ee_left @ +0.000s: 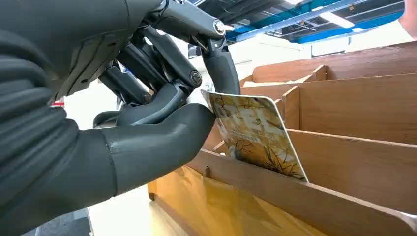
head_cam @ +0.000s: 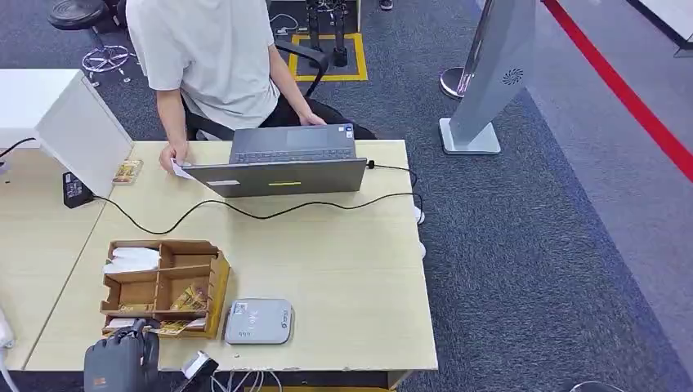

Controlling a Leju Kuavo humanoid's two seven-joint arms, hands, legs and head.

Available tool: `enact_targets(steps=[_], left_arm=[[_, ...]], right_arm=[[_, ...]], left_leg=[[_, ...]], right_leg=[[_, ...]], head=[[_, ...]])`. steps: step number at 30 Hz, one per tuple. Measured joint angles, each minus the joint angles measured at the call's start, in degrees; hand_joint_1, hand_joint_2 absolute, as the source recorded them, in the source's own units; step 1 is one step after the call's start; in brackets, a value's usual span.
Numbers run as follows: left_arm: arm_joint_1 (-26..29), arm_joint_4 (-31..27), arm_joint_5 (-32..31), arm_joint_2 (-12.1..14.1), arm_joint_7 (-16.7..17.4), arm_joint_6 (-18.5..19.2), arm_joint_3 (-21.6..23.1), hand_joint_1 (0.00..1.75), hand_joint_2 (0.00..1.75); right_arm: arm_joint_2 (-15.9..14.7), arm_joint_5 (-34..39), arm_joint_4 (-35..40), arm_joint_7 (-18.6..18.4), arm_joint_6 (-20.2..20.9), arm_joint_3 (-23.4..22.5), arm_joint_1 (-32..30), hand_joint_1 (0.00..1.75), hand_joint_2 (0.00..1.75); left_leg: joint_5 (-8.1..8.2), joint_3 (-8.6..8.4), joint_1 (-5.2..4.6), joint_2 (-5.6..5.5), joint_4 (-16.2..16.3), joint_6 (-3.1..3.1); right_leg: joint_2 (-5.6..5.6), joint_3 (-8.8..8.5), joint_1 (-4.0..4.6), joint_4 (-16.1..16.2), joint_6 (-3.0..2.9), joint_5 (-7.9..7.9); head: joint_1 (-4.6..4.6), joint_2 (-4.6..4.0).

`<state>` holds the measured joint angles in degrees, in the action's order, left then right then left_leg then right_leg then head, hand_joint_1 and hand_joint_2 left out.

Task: Pass the card to the sensor for recognition and then transmit it.

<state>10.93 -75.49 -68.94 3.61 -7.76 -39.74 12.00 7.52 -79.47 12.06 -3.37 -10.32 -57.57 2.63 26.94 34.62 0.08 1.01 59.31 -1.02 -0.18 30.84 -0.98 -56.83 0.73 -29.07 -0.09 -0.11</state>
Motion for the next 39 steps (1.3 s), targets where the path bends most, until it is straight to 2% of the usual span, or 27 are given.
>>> enact_targets(steps=[10, 12, 19, 24, 28, 35, 39], left_arm=[[0.29, -1.03, -1.79, -0.22, 1.2, -0.02, 0.0, 1.75, 1.75], [0.83, -3.62, -2.34, -0.2, 1.83, -0.02, 0.24, 1.75, 1.75], [1.02, -16.25, -5.59, 2.46, 5.75, 1.81, 4.26, 1.75, 1.75], [0.14, -26.12, -6.16, 4.21, 4.76, 4.07, 6.93, 1.75, 1.75], [-0.55, -31.31, -5.01, 4.83, 3.59, 4.31, 8.24, 1.75, 1.75], [-1.55, -34.8, -3.1, 5.38, 3.28, 4.48, 8.96, 1.75, 1.75], [-5.07, -33.93, -0.68, 5.25, 3.5, 5.6, 8.9, 1.75, 1.75]], right_arm=[[0.0, 0.0, 0.0, -0.02, -0.09, 0.0, 0.0, 0.0, 1.75], [0.0, 0.02, 0.0, -0.02, -0.22, 0.0, -0.02, 0.0, 1.75], [0.0, 0.28, 0.0, 0.0, -0.33, -0.04, -0.02, 0.0, 1.75], [0.02, 0.35, 0.0, 0.02, -0.59, -0.15, -0.02, 0.0, 1.75], [0.11, 0.39, 0.0, -0.07, -0.94, -0.35, -0.04, 0.0, 1.75], [0.15, 0.24, -0.02, -0.2, -0.94, -0.9, -0.04, 0.0, 1.75], [0.15, -1.31, -0.02, -0.85, -0.64, -0.9, -0.05, 0.0, 1.75]], left_leg=[[0.0, 0.0, 0.0, 0.0, 0.0, 0.0], [0.0, 0.0, 0.0, 0.01, 0.0, 0.0], [0.0, 0.0, 0.01, -0.01, 0.0, 0.0], [0.0, -0.01, 0.0, 0.0, 0.0, 0.0], [0.0, -0.01, 0.0, 0.01, 0.0, 0.0], [0.0, -0.02, 0.0, 0.01, 0.0, 0.0], [-0.02, -0.02, 0.0, -0.02, 0.0, -0.01]], right_leg=[[0.0, 0.0, 0.0, 0.0, 0.0, 0.0], [-0.01, 0.02, 0.0, 0.0, 0.0, 0.0], [0.01, 0.02, 0.0, 0.0, 0.0, 0.0], [0.0, 0.01, 0.0, 0.0, 0.0, 0.0], [-0.01, 0.02, 0.0, 0.0, 0.0, 0.0], [-0.01, 0.05, 0.0, 0.0, 0.0, 0.0], [0.03, 0.1, 0.0, 0.0, 0.0, 0.0]], head=[[0.0, 0.0], [0.0, 0.0], [-0.02, 0.0], [-0.02, 0.0], [-0.02, 0.0], [-0.02, 0.0], [0.0, 0.0]])
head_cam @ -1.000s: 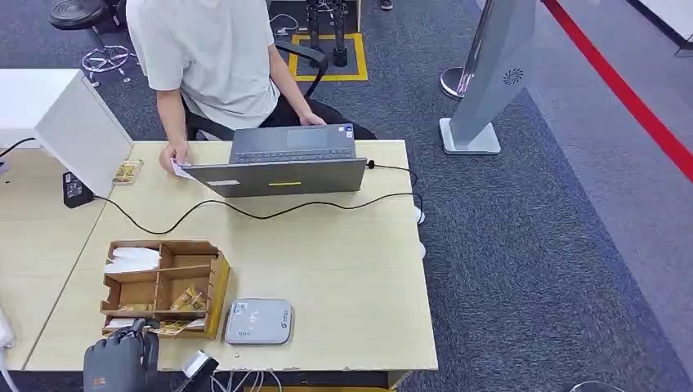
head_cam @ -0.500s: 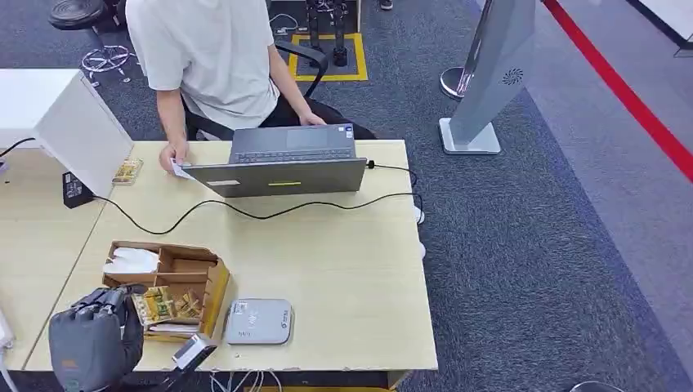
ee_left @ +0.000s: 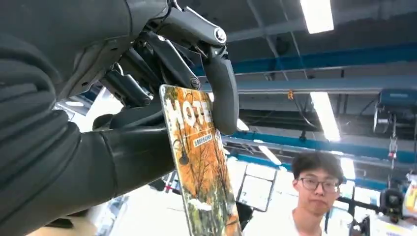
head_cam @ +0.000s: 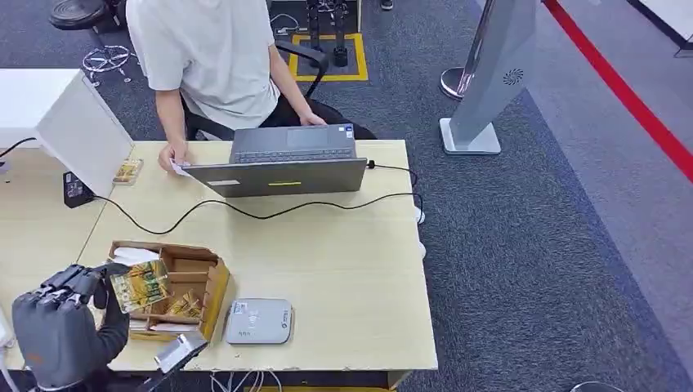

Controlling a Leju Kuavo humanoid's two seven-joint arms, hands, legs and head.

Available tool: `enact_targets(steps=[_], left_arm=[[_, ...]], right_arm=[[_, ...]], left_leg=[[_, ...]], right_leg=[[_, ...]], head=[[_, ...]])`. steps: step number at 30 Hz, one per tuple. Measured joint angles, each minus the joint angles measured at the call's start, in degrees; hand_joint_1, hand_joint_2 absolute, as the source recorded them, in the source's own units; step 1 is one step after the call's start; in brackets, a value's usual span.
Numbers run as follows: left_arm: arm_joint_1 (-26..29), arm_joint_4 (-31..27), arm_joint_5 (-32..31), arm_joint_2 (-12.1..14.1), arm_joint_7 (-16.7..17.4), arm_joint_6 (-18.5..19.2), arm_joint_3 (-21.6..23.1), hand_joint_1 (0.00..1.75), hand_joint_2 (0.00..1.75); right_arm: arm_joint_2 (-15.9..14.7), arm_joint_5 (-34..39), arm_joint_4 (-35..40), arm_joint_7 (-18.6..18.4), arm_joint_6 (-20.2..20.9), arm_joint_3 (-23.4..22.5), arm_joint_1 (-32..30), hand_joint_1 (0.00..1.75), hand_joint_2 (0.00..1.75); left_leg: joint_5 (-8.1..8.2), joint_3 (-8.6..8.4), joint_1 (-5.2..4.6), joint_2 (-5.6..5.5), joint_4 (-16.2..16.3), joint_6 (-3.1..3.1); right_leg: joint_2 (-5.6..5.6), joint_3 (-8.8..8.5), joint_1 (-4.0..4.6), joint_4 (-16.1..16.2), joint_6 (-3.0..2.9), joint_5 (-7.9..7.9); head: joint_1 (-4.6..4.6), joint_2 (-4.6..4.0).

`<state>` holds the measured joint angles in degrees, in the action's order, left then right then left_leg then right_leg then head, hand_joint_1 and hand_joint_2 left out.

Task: Pass the card to the sensor for recognition and then transmit it.

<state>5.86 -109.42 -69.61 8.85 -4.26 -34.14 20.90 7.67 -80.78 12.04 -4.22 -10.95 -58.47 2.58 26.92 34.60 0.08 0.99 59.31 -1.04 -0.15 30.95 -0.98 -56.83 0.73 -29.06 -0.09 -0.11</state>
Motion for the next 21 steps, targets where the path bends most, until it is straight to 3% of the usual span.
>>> enact_targets(steps=[4, 9, 11, 15, 21], left_arm=[[-4.31, 3.35, 0.61, -0.42, -0.2, 0.26, -0.9, 1.75, 1.75], [-5.77, 4.95, 0.55, -0.85, -0.15, 0.24, -1.47, 1.75, 1.75], [-7.85, 6.81, -0.88, -1.03, 1.36, 0.28, -2.08, 1.75, 1.75], [-19.95, 20.85, -2.67, -0.86, 3.06, 0.35, -5.67, 1.75, 1.75], [-42.02, 50.21, -9.4, 0.7, 5.49, -0.22, -9.42, 1.75, 1.75]], right_arm=[[0.0, -0.66, 0.0, -0.27, 0.46, 0.02, -0.01, 0.0, 1.75], [0.0, -0.87, 0.0, -0.29, 0.57, 0.04, -0.08, 0.0, 1.75], [-0.02, -1.97, -0.02, -0.46, 0.77, 0.33, -0.12, 0.0, 1.75], [-0.04, -3.65, -0.09, -0.83, 1.53, 1.62, 0.09, 0.0, 1.75], [-0.04, -3.41, -0.15, 0.17, 1.49, 2.45, 0.18, 0.0, 1.75]], left_leg=[[-0.04, -0.02, 0.0, 0.04, 0.0, 0.04], [-0.04, -0.01, 0.0, 0.04, 0.01, 0.04], [-0.05, 0.01, 0.0, -0.08, 0.03, 0.04], [-0.26, 0.02, 0.02, -0.27, 0.02, 0.06], [-0.58, 0.1, 0.07, -0.22, 0.02, 0.19]], right_leg=[[-0.03, -0.11, 0.0, -0.02, -0.09, 0.08], [-0.03, -0.08, -0.01, -0.01, -0.08, 0.07], [0.08, 0.03, -0.01, 0.01, -0.08, 0.07], [0.27, -0.01, 0.03, -0.06, -0.13, 0.11], [0.2, 0.03, 0.07, -0.21, -0.21, 0.45]], head=[[-0.02, 0.0], [-0.02, 0.0], [-0.02, 0.0], [0.04, 0.0], [-0.04, 0.0]])
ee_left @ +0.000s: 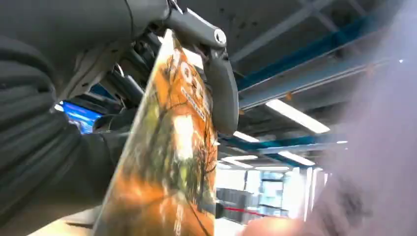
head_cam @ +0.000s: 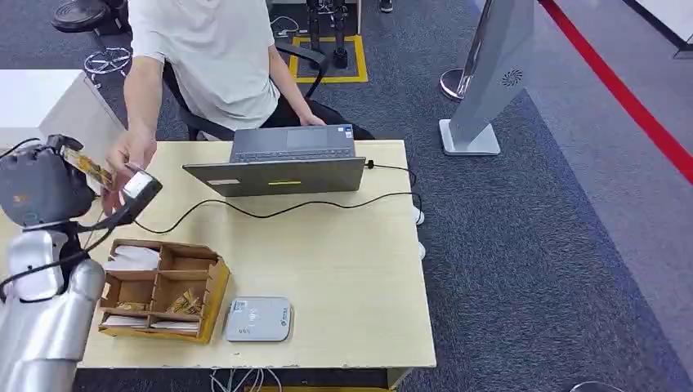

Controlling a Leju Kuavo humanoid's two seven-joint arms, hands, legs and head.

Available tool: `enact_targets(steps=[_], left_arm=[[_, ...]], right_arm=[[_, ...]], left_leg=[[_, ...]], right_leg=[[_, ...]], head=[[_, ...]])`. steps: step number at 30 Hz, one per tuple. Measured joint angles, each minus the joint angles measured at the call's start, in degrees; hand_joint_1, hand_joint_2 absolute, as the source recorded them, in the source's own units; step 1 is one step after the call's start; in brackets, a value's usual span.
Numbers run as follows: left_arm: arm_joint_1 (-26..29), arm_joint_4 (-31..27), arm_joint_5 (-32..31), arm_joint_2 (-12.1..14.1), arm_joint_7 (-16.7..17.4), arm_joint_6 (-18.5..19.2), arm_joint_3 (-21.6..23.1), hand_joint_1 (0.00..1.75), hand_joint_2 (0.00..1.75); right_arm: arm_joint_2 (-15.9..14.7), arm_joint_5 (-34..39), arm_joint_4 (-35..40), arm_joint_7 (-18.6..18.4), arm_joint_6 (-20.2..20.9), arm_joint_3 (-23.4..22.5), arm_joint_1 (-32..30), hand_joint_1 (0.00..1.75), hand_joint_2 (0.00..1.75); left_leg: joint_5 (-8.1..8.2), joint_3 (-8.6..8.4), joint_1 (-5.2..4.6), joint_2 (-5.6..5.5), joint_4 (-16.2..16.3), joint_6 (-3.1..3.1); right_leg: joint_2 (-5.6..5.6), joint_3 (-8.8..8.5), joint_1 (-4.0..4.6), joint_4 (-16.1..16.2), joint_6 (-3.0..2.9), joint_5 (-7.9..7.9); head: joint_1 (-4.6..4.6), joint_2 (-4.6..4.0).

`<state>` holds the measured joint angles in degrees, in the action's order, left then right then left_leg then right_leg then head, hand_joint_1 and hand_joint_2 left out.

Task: Pass the card to the sensor for recognition and then transmit it.

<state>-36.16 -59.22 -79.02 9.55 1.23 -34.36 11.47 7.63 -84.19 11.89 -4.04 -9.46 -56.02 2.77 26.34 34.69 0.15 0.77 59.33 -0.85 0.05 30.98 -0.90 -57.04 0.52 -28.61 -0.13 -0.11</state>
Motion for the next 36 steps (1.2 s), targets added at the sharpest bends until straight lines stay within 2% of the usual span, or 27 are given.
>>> enact_targets(steps=[2, 4, 6, 9, 16, 33, 34, 36], left_arm=[[-5.89, 6.88, -2.67, 0.37, 1.81, 1.05, -0.09, 1.75, 1.75], [-11.12, 11.95, -3.87, 0.37, 3.12, 4.22, -0.09, 1.75, 1.75], [-14.99, 14.8, -4.76, 0.41, 4.08, 6.42, -0.09, 1.75, 1.75], [-18.53, 17.62, -5.5, 0.26, 4.76, 7.54, -0.09, 1.75, 1.75], [-20.26, 20.68, -6.09, -0.15, 5.24, 7.47, -0.07, 1.75, 1.75], [-20.28, 22.54, -6.09, -0.44, 5.26, 7.45, -0.07, 1.75, 1.75], [-20.28, 22.65, -6.07, -0.44, 5.26, 7.47, -0.07, 0.0, 1.75], [-20.27, 22.87, -6.01, -0.42, 5.26, 7.5, -0.07, 0.0, 1.75]], right_arm=[[0.0, 1.07, -0.04, 1.42, -0.24, 0.0, 0.06, 0.0, 1.75], [0.02, 1.7, -0.24, 1.84, -0.35, 0.0, 0.57, 0.0, 1.75], [0.15, 2.05, -0.35, 1.55, -0.5, 0.0, 0.94, 0.0, 1.75], [0.33, 2.08, -0.57, 0.85, -0.22, 0.0, 1.07, 0.0, 1.75], [0.5, 2.03, -0.72, 0.61, 0.11, 0.0, 1.15, 0.0, 1.75], [0.5, 2.03, -0.81, 0.61, 0.11, 0.0, 1.15, 0.0, 1.75], [0.5, 1.97, -0.81, 0.68, 0.09, 0.0, 1.14, 0.0, 1.75], [0.5, 1.92, -0.81, 1.01, -0.11, 0.0, 1.14, 0.0, 1.75]], left_leg=[[-0.05, 0.03, 0.03, 0.01, 0.01, -0.04], [-0.07, 0.1, 0.04, 0.0, 0.01, -0.04], [-0.06, 0.11, 0.02, 0.11, 0.01, -0.04], [-0.06, 0.11, -0.01, 0.1, 0.02, -0.04], [-0.05, 0.15, -0.03, 0.12, 0.01, -0.04], [-0.06, 0.24, -0.03, 0.13, 0.01, -0.04], [-0.05, 0.24, -0.03, 0.14, 0.01, -0.03], [-0.05, 0.26, -0.03, 0.15, 0.01, -0.03]], right_leg=[[-0.01, 0.04, 0.0, 0.0, 0.02, 0.02], [-0.01, 0.08, -0.01, 0.0, 0.03, 0.05], [-0.12, 0.13, -0.02, 0.01, 0.08, 0.09], [-0.13, 0.14, -0.03, 0.02, 0.08, 0.09], [-0.15, 0.21, -0.02, 0.01, 0.08, 0.09], [-0.18, 0.28, -0.02, 0.01, 0.08, 0.09], [-0.19, 0.28, -0.02, 0.01, 0.08, 0.09], [-0.21, 0.29, -0.02, 0.01, 0.08, 0.09]], head=[[-0.04, 0.0], [0.09, 0.0], [0.07, 0.0], [0.04, 0.0], [0.04, 0.0], [0.04, 0.0], [0.07, 0.0], [0.07, 0.0]])
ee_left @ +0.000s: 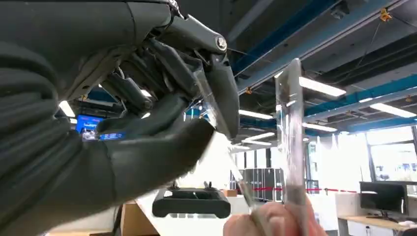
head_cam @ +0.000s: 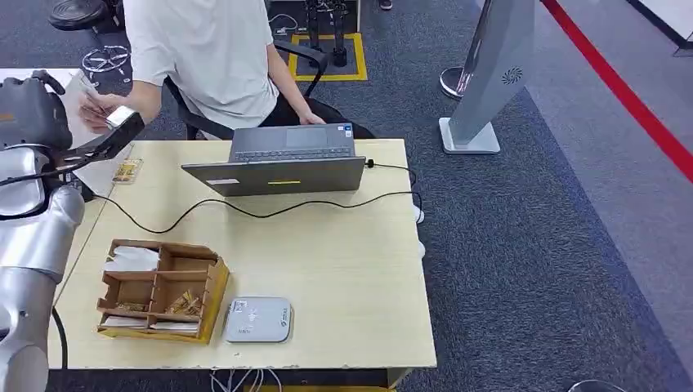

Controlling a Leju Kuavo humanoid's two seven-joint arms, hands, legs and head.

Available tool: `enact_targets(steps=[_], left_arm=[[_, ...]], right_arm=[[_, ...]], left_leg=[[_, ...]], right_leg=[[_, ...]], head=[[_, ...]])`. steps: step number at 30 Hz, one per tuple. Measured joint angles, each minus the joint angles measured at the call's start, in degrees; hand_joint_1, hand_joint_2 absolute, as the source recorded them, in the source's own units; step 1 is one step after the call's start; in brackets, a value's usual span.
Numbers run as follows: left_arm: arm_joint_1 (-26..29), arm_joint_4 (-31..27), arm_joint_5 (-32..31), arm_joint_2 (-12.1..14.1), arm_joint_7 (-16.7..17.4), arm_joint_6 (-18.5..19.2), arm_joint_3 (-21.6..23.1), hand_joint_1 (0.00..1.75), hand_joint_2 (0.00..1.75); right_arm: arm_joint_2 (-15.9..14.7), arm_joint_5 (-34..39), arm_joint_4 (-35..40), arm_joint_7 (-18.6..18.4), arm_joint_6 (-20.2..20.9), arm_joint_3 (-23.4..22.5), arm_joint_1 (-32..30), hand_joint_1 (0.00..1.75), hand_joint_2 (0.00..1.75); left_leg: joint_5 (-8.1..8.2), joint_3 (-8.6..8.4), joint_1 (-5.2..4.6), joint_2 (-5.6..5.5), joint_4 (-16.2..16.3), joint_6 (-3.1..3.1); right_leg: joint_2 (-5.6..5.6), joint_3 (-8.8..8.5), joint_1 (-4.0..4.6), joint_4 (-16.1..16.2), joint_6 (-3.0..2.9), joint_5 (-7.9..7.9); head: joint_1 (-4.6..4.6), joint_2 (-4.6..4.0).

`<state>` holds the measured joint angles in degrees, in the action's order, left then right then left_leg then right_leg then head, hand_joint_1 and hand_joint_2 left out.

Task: Pass the card to the sensor for recognition and then transmit it.

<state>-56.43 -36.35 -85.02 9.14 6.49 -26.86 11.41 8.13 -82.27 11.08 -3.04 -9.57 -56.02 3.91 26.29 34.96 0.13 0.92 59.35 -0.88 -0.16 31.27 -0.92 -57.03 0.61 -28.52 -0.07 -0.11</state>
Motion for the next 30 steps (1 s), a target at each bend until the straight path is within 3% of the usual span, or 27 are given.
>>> enact_targets(steps=[10, 22, 30], left_arm=[[0.27, -0.02, 2.25, 1.27, -0.85, -0.66, -0.02, 0.0, 1.75], [3.83, -0.33, 4.94, 5.29, -2.43, -2.36, -1.01, 0.0, 1.75], [7.91, -6.9, 11.03, 9.16, -5.39, -3.06, -2.79, 0.0, 1.75]], right_arm=[[-0.02, -0.22, 0.0, -0.15, 0.13, 0.0, -0.01, 0.0, 1.75], [-0.11, 0.0, 0.02, -0.92, 0.02, 0.0, -0.31, 0.0, 1.75], [-0.11, 1.99, 0.02, -0.96, 0.02, -0.15, -0.33, 0.0, 1.75]], left_leg=[[0.0, 0.0, 0.0, -0.02, -0.02, 0.0], [0.0, -0.01, 0.01, 0.02, -0.03, 0.01], [0.01, 0.01, 0.0, 0.04, -0.09, 0.01]], right_leg=[[0.04, -0.02, 0.01, 0.0, 0.0, -0.01], [0.0, -0.01, 0.01, -0.01, 0.0, -0.01], [-0.03, -0.07, 0.01, -0.03, 0.0, -0.03]], head=[[0.0, 0.0], [-0.02, 0.0], [0.04, 0.0]])
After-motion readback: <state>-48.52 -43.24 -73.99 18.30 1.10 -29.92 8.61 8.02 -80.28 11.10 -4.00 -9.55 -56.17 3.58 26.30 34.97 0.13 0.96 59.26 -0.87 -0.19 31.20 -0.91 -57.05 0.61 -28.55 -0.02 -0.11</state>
